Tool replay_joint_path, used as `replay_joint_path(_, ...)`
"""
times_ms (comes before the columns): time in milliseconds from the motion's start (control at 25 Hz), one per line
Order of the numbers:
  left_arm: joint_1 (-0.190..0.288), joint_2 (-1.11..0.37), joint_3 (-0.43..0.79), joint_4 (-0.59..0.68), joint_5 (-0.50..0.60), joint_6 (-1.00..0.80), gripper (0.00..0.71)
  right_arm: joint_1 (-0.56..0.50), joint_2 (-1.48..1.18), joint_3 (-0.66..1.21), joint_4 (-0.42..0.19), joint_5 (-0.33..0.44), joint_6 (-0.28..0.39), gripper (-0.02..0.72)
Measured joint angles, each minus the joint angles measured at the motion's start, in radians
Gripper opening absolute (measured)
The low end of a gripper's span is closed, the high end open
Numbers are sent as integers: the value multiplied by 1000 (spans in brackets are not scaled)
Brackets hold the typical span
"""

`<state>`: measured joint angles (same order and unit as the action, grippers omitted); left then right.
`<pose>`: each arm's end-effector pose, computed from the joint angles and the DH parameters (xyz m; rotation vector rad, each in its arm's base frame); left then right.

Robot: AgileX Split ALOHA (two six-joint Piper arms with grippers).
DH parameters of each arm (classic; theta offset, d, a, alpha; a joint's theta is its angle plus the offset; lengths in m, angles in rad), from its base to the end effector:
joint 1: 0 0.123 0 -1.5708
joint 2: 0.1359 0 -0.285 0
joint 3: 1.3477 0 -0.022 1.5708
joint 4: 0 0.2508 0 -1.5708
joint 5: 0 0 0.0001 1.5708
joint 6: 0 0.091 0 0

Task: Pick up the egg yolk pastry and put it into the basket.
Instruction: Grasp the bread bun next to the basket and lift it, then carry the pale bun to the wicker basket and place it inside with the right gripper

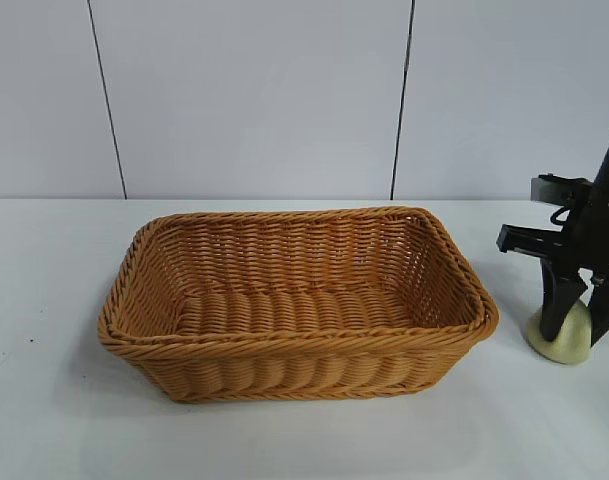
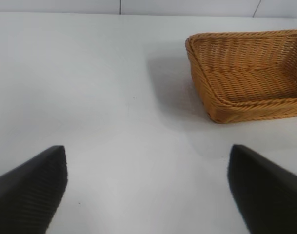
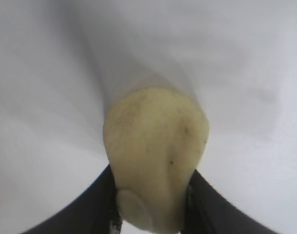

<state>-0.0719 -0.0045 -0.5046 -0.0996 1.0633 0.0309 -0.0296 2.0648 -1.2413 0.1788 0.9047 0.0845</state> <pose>-0.0069 -0.0074 0.2787 0.1099 2.0339 -0.1448 0.3630 0.0020 0.1113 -0.3508 -3.0408 -0.2064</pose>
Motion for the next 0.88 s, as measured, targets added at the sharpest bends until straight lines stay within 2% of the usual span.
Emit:
replay_joint_path(480,0,0,0,0,0,0,660,0,-158,-92,1,78,-15,190)
replay_joint_path(680,0,0,0,0,0,0,660,8,-266,-130,60,110,-40,190)
replay_joint_path(880,0,0,0,0,0,0,660,101,-310,-182,97,112,-59,190)
